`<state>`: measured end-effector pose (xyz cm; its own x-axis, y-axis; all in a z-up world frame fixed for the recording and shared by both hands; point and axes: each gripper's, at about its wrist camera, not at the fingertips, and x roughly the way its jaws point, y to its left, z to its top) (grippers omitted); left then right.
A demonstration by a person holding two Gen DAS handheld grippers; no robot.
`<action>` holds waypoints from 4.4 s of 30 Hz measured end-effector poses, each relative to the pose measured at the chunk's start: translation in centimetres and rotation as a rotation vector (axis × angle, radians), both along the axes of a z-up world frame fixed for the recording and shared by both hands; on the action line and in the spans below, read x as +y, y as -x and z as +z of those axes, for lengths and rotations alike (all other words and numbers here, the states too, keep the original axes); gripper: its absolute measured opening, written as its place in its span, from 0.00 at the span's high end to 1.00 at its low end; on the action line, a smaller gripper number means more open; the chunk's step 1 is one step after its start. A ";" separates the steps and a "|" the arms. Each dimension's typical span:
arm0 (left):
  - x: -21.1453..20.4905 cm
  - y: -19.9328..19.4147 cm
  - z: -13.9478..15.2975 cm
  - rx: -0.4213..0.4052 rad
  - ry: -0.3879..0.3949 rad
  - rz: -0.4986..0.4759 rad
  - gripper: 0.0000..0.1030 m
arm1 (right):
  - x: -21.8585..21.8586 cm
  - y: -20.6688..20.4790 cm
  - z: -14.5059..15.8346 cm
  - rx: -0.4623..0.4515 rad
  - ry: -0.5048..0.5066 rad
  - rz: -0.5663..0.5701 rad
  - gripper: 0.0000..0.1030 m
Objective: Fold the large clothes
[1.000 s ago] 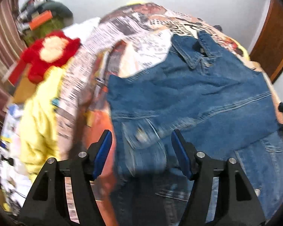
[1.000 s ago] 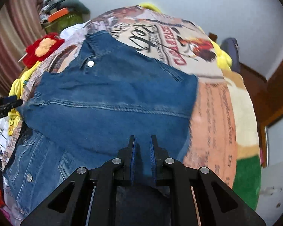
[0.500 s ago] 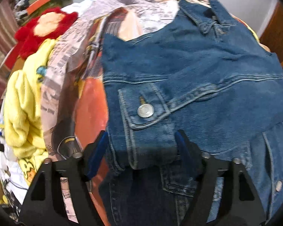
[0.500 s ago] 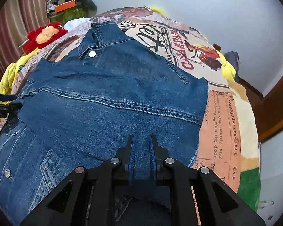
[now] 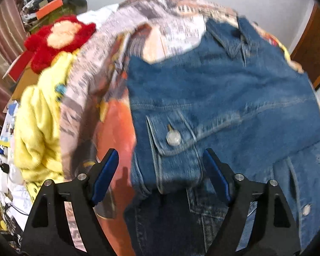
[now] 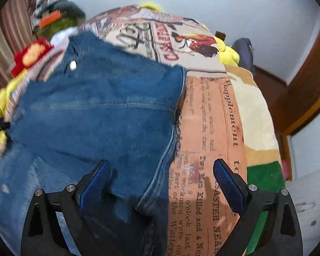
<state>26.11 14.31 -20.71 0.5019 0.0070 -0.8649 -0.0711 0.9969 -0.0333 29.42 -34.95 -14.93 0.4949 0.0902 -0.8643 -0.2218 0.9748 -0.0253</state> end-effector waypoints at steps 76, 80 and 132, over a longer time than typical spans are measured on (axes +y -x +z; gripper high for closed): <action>5.8 -21.7 -2.9 -0.007 -0.065 0.119 0.80 | 1.5 -23.9 -5.5 -0.103 0.177 -0.127 0.16; 5.9 -20.2 -1.4 0.000 -0.077 0.139 0.67 | -1.2 -23.4 -4.1 -0.004 -0.018 -0.210 0.16; 1.4 12.5 -4.4 0.175 0.445 0.108 0.46 | -0.4 12.7 -1.4 0.087 -0.356 -0.103 0.65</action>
<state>13.66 15.72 -25.07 0.3653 -0.3389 -0.8670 -0.2160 0.8751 -0.4331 16.74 -35.38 -16.30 0.4434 0.3459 -0.8269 -0.1082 0.9364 0.3337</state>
